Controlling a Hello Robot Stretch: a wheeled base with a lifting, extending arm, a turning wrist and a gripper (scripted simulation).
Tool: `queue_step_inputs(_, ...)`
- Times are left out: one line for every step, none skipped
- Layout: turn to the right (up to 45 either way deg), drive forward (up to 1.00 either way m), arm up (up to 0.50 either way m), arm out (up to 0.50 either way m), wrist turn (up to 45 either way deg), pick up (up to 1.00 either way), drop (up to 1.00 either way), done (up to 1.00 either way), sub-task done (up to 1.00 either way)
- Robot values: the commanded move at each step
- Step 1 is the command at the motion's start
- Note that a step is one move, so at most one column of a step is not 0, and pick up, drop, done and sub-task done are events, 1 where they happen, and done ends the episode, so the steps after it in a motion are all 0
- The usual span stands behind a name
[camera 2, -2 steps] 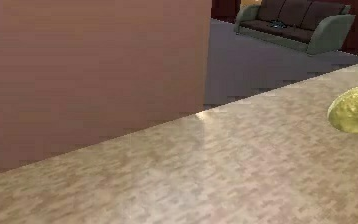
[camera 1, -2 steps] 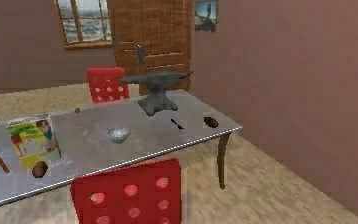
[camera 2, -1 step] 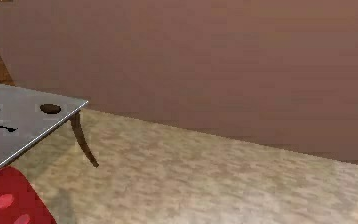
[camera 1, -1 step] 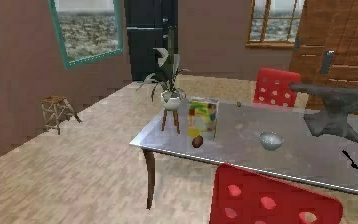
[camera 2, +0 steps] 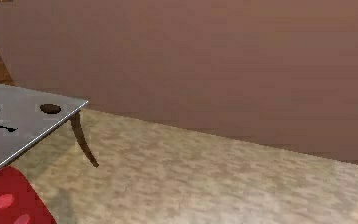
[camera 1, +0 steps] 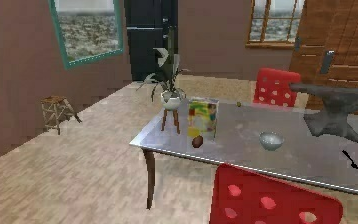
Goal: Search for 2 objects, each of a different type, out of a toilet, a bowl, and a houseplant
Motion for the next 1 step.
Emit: queue_step_inputs(-45.0, 0.0, 0.0, 0.0, 0.0, 0.0, 0.0, 0.0, 0.0)
